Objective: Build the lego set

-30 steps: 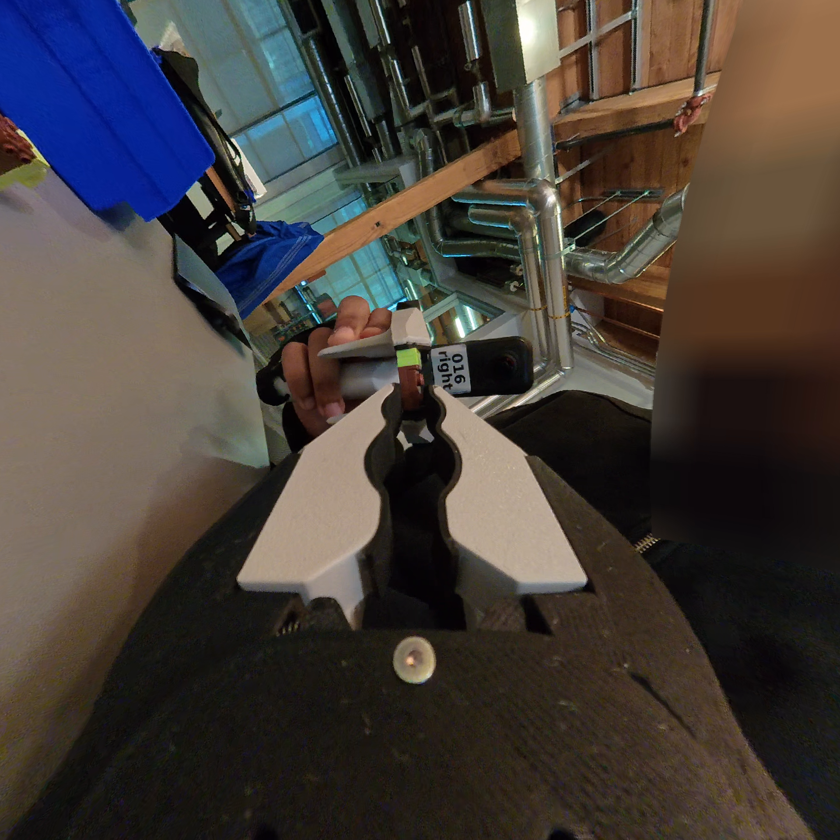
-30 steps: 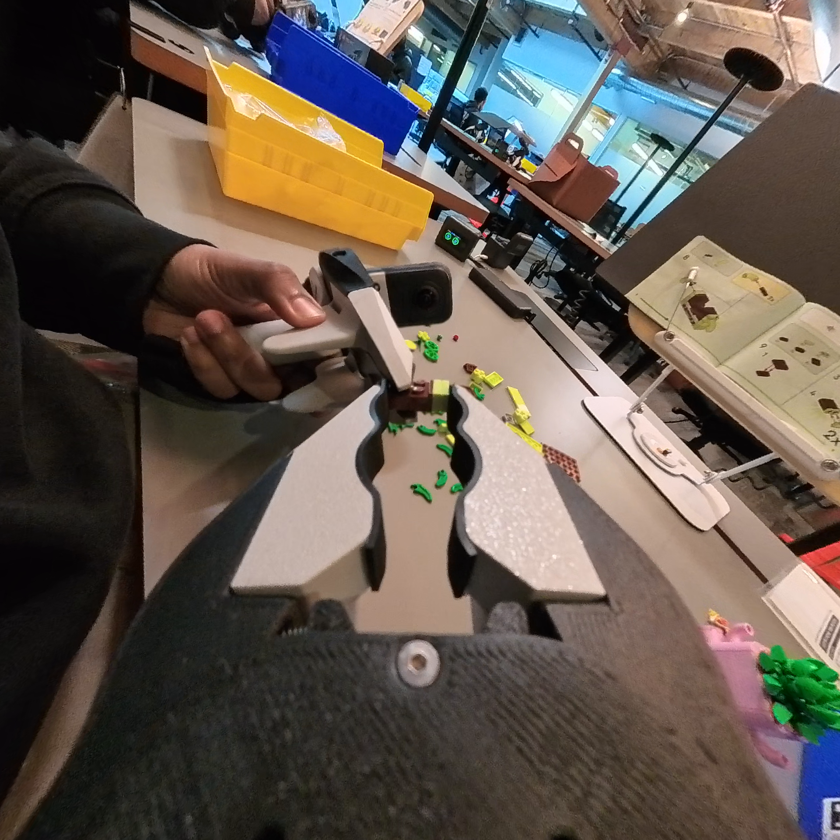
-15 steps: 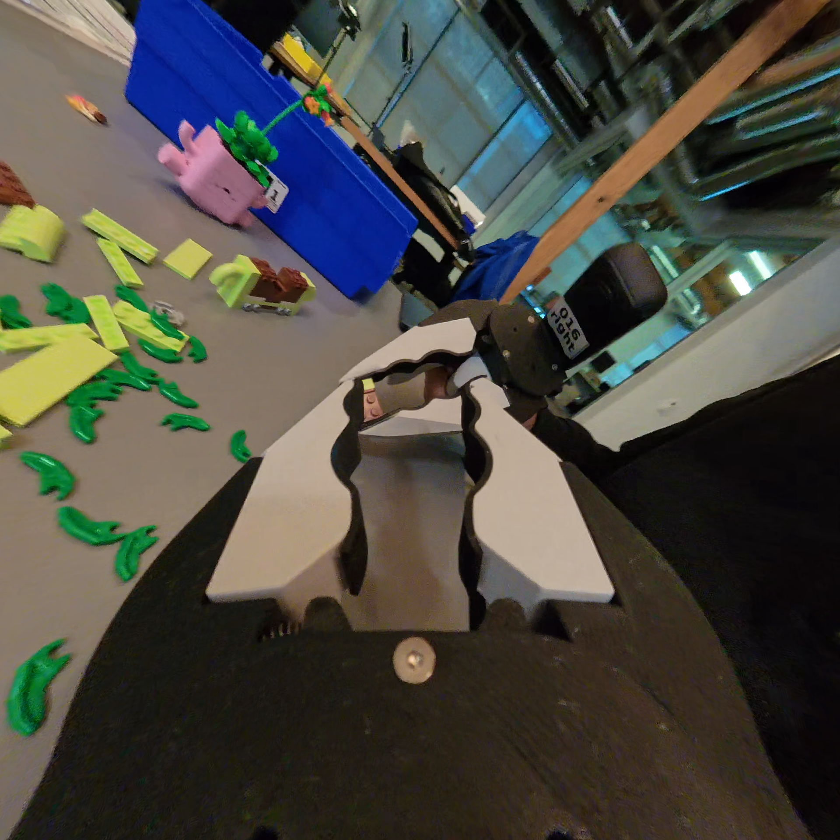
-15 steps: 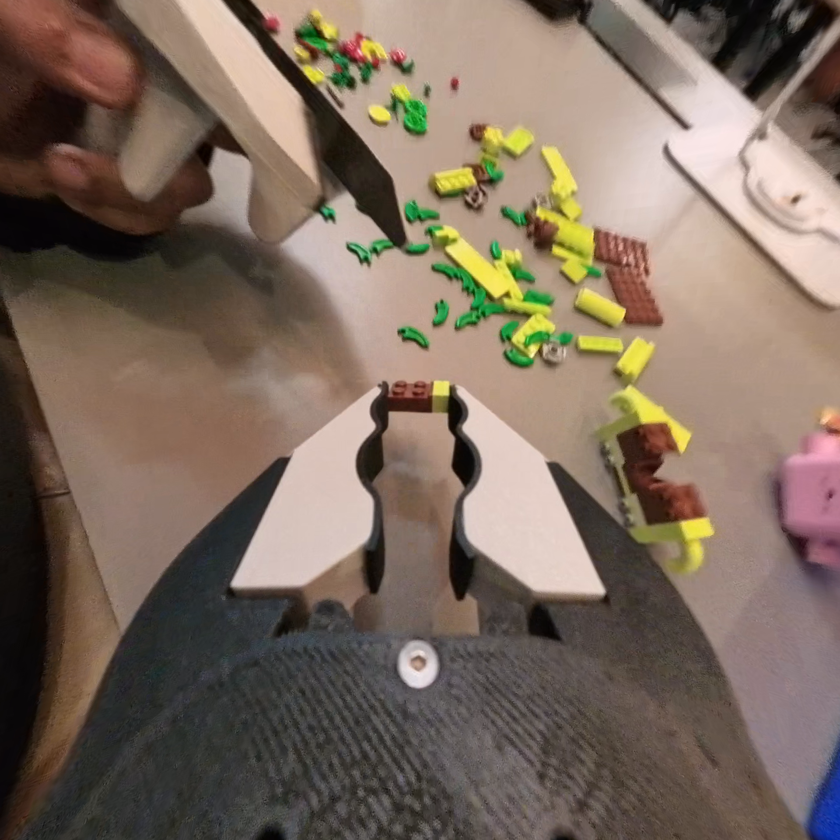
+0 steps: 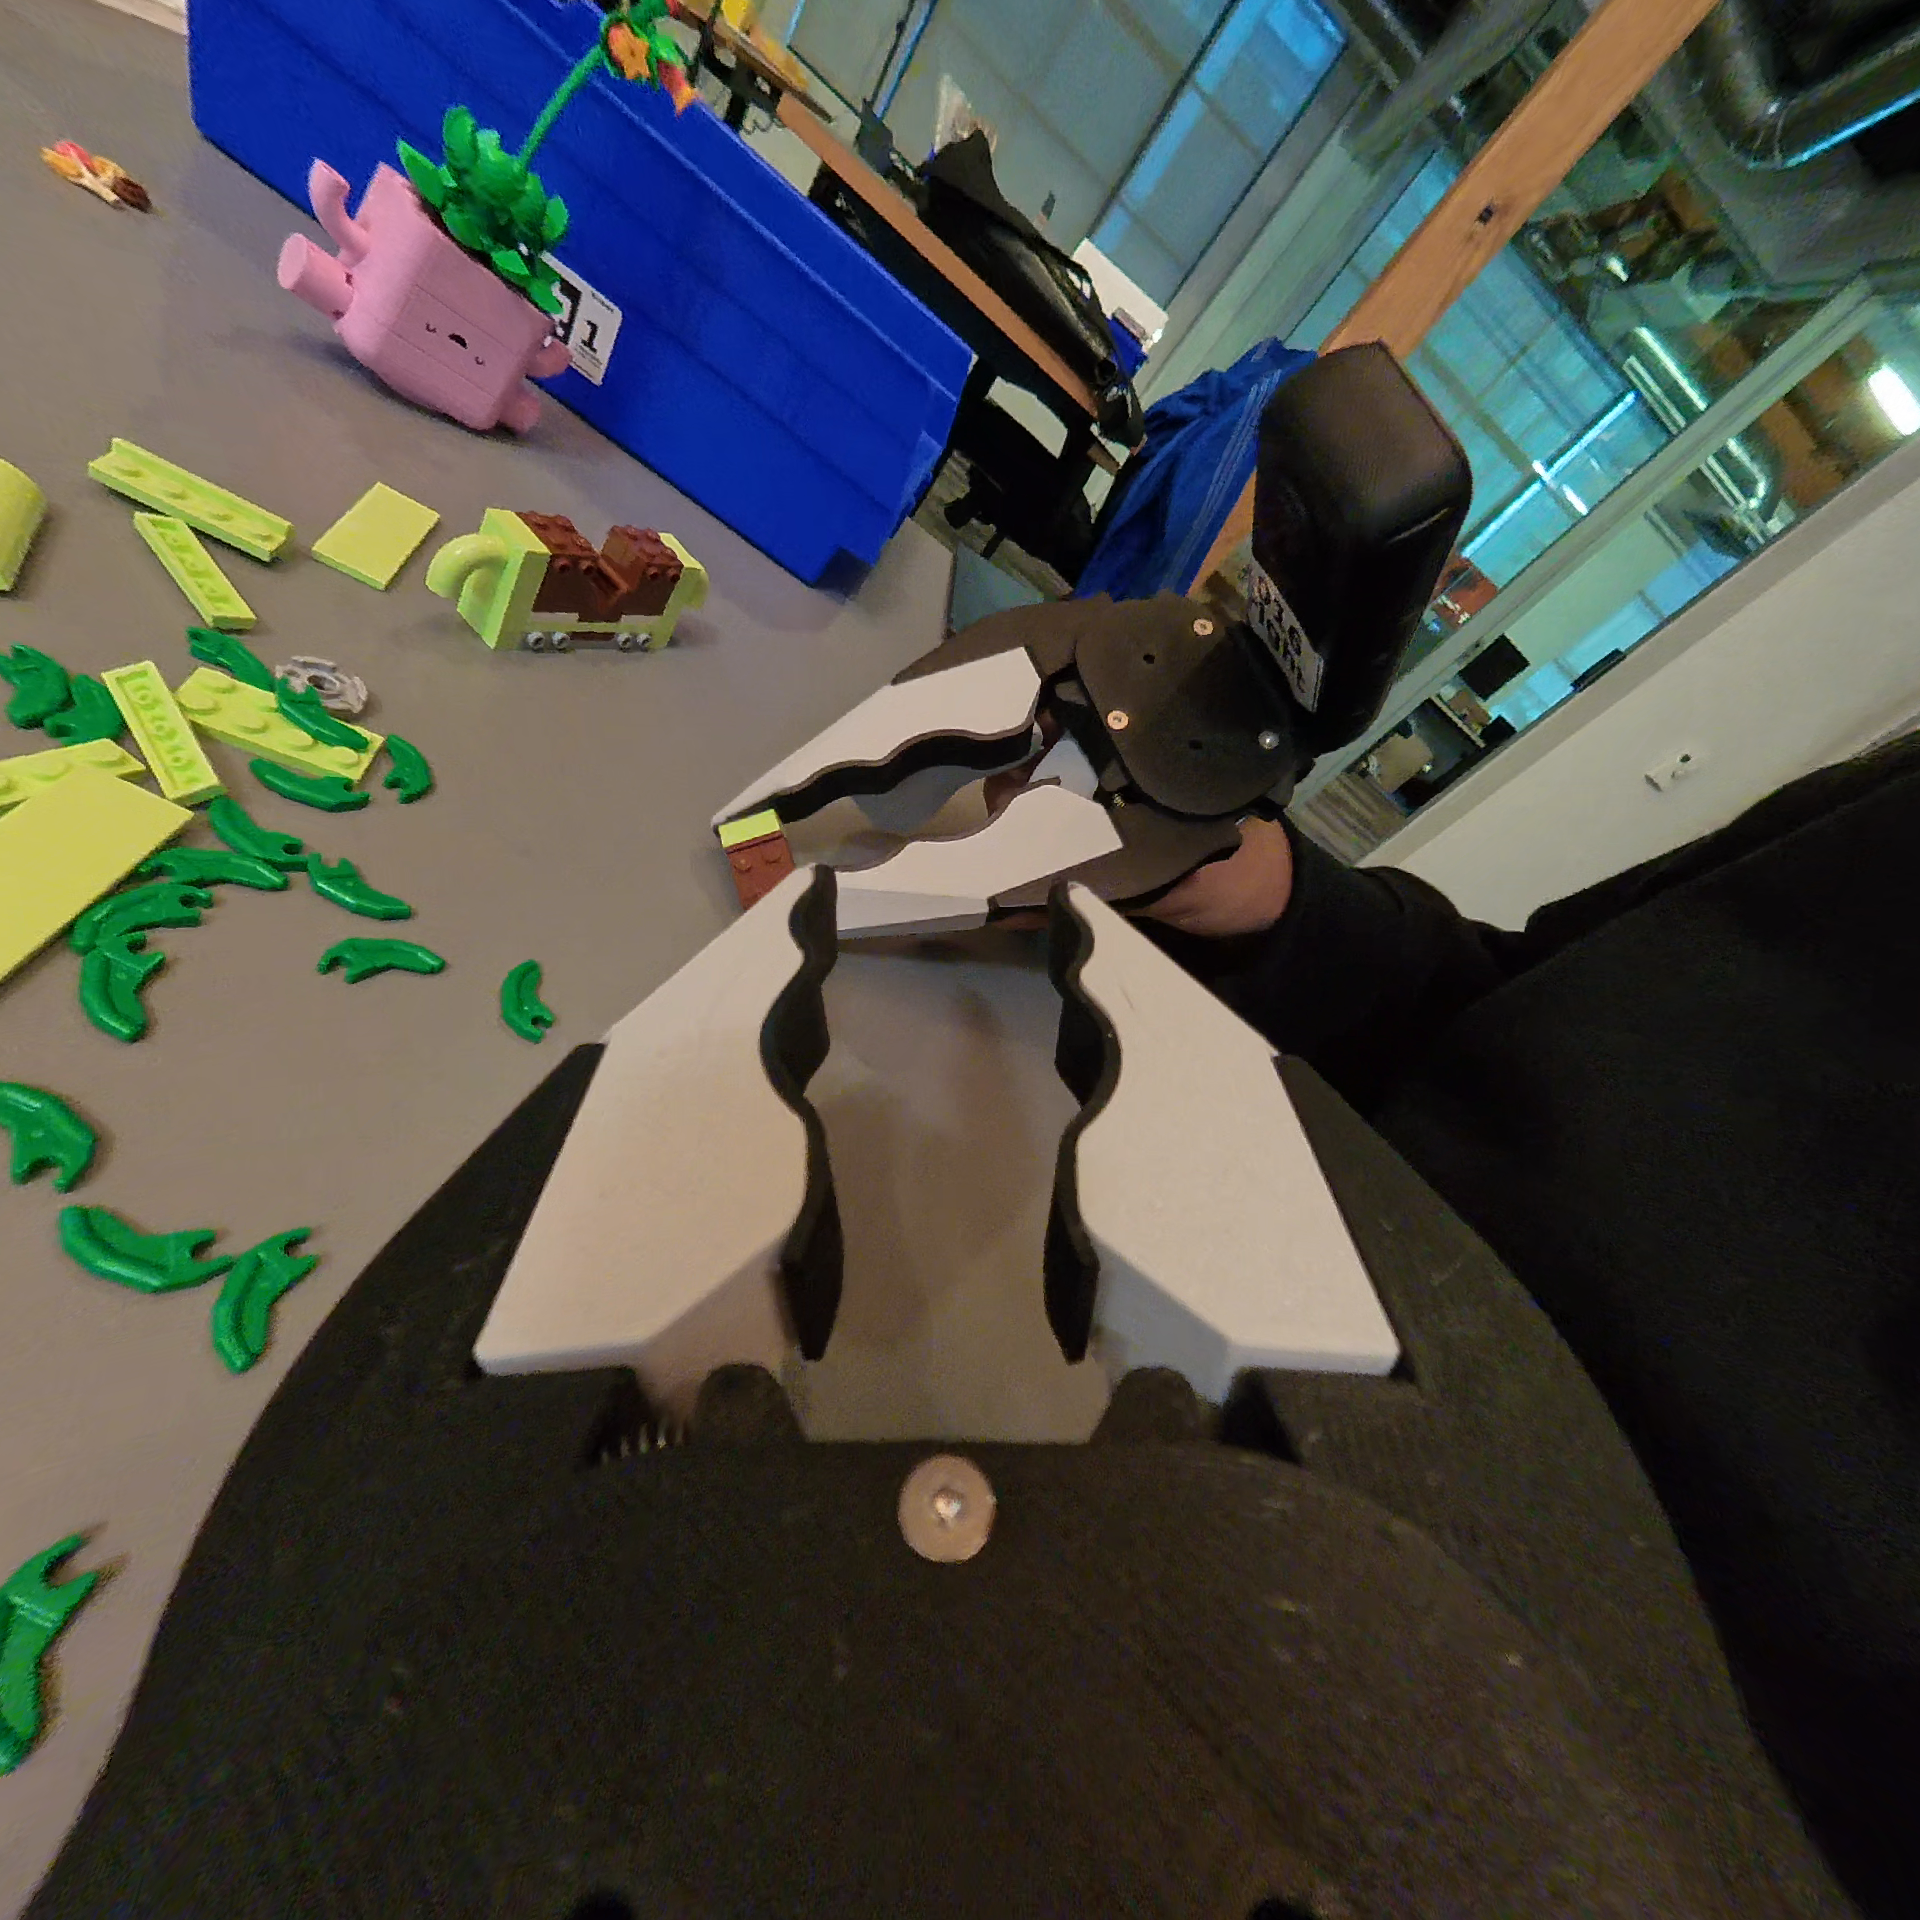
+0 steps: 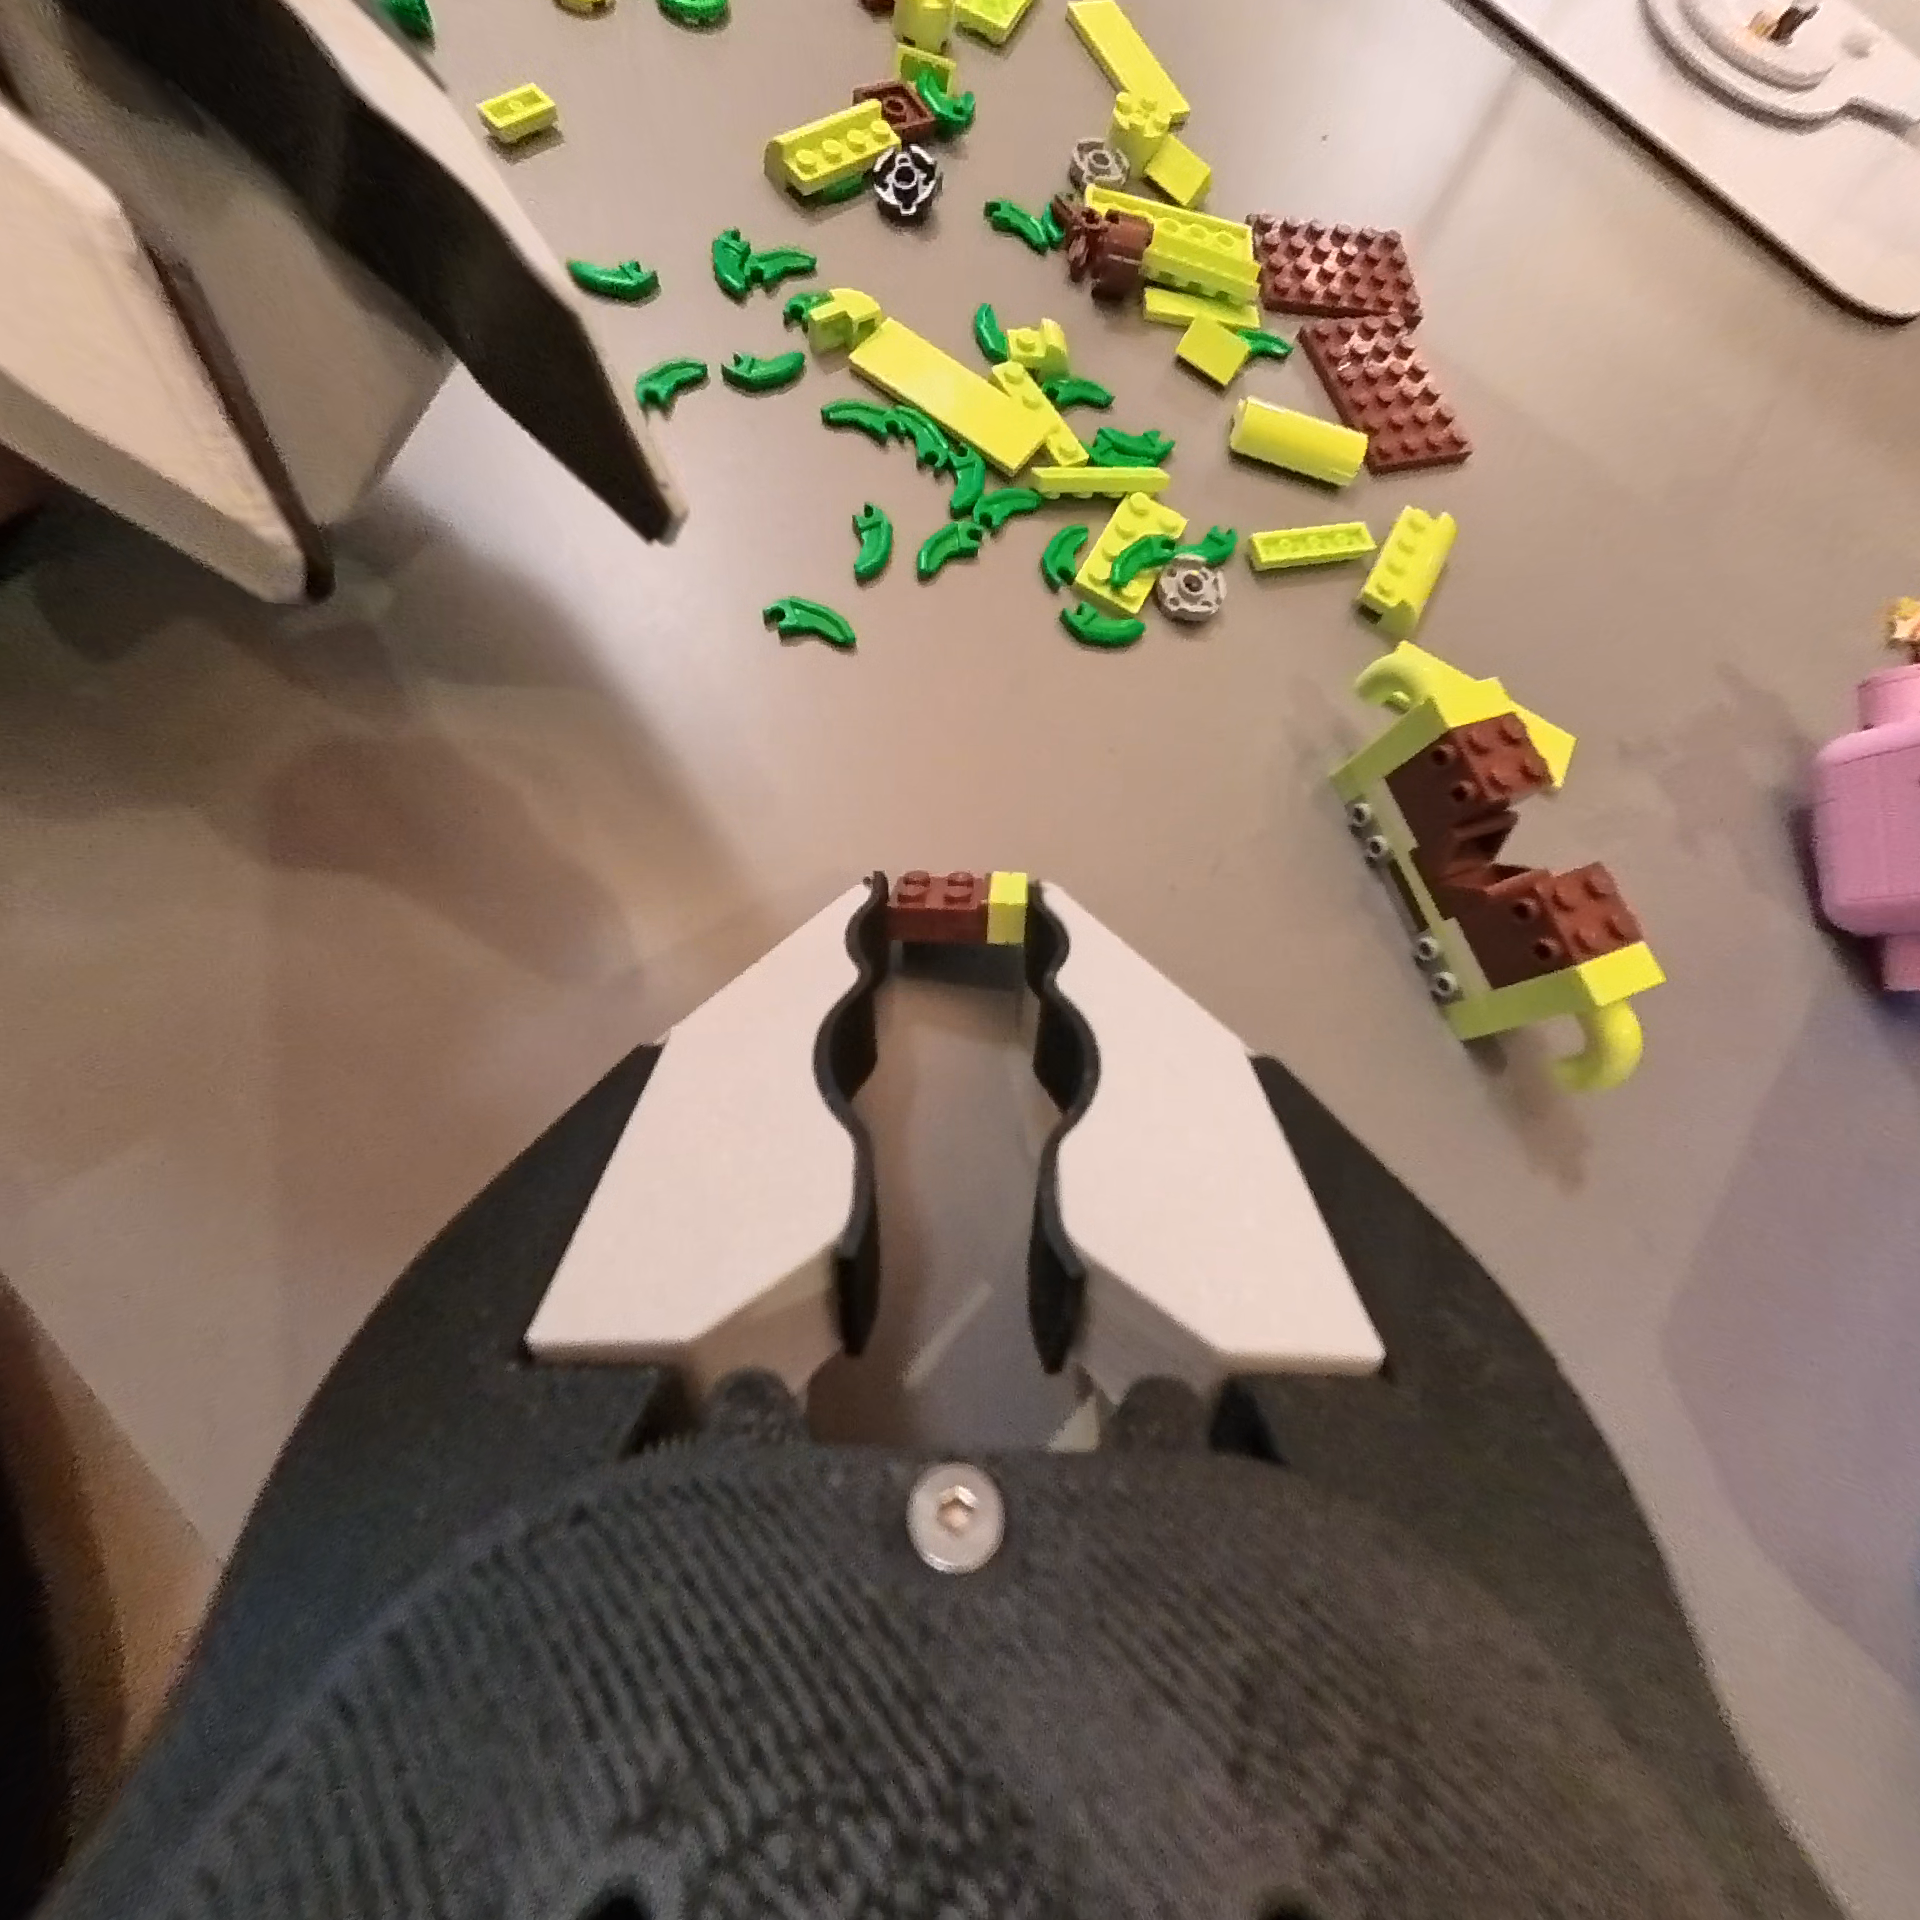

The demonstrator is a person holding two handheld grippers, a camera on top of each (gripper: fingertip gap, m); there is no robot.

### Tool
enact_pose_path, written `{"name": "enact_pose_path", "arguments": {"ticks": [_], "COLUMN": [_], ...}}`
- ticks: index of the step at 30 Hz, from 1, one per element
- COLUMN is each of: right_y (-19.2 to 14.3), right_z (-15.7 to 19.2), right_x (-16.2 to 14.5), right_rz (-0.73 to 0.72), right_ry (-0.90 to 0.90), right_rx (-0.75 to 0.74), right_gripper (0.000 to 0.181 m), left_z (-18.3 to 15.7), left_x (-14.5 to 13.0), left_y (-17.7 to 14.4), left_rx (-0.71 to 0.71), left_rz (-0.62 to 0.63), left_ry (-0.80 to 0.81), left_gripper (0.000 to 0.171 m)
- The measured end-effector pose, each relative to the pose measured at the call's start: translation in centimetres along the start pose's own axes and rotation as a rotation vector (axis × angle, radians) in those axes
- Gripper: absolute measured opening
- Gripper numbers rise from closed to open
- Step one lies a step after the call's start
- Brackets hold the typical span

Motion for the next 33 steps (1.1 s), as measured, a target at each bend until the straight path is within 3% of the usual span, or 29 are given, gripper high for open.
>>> {"name": "enact_pose_path", "arguments": {"ticks": [6,18,22,26,33], "right_y": [-0.2,-1.7,-2.3,-3.0,-3.4], "right_z": [0.2,0.7,0.1,-1.5,-5.3], "right_x": [0.0,-1.2,-1.6,-1.3,-1.7], "right_rz": [0.006,0.033,0.039,-0.041,-0.186], "right_ry": [0.01,0.07,0.028,0.007,0.154], "right_rx": [0.002,0.118,0.078,-0.003,-0.089], "right_gripper": [0.024,0.049,0.051,0.048,0.04], "left_z": [-0.2,-0.2,0.0,0.7,1.0], "left_x": [-0.1,-0.2,-0.2,-0.5,-1.0], "left_y": [0.2,0.6,1.0,2.6,5.8], "left_rx": [0.006,0.039,0.077,0.206,0.359], "left_rz": [0.014,0.044,0.063,0.174,0.322], "left_ry": [0.016,0.038,0.037,0.052,0.152], "left_gripper": [0.038,0.038,0.038,0.036,0.034]}}
Point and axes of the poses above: each gripper's, where its closed fingertips meet, y out along the fingers, x out of its top, z = x × y across the jaws, the point moved 8 cm from there along -y, back along the fingers, and after that the axes turned 3 degrees about -x, right-handed, at the moved point
